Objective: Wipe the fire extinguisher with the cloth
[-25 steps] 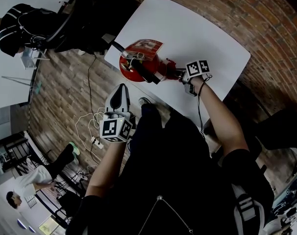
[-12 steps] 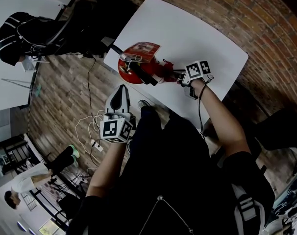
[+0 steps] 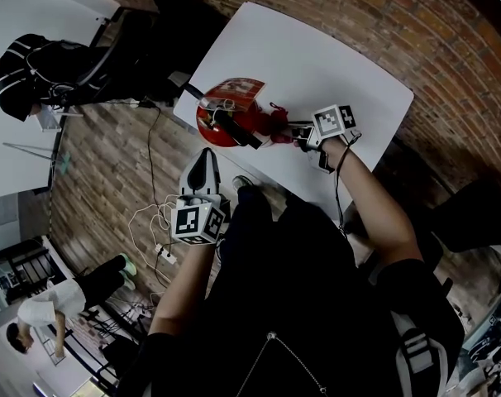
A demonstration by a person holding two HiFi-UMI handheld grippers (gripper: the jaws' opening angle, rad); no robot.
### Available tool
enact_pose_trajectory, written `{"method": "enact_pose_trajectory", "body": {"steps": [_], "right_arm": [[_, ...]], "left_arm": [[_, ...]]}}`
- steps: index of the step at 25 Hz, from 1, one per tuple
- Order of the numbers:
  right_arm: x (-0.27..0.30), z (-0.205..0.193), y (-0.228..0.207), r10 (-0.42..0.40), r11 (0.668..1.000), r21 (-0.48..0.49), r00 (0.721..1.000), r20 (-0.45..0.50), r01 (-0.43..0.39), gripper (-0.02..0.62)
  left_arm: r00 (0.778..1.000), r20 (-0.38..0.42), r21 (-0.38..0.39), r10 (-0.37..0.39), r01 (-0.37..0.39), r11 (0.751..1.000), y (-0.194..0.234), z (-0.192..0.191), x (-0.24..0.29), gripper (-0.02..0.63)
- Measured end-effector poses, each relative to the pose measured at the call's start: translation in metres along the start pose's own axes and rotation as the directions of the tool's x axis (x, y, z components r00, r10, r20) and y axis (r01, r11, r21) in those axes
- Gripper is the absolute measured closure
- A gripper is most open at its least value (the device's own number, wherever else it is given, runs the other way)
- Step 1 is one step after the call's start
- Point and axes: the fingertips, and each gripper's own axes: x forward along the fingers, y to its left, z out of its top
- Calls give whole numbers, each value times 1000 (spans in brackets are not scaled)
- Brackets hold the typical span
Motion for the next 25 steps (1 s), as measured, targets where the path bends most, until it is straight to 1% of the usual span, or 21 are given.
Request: {"method": "enact_pose_trajectory", "body": {"steps": [12, 21, 25], "right_arm": [[-18, 15, 50, 86, 996, -25, 995, 41, -85, 494], [-30, 23, 83, 132, 990, -57, 989, 60, -129, 494], [-37, 29, 101, 169, 984, -66, 983, 75, -164, 494]], "left_arm": [[1000, -3, 10, 5, -5, 1000, 0, -1, 6, 577], [1000, 11, 17, 4, -4, 1000, -3, 8, 5, 577], [1000, 16, 17, 6, -7, 1000, -3, 11, 3, 577]]}}
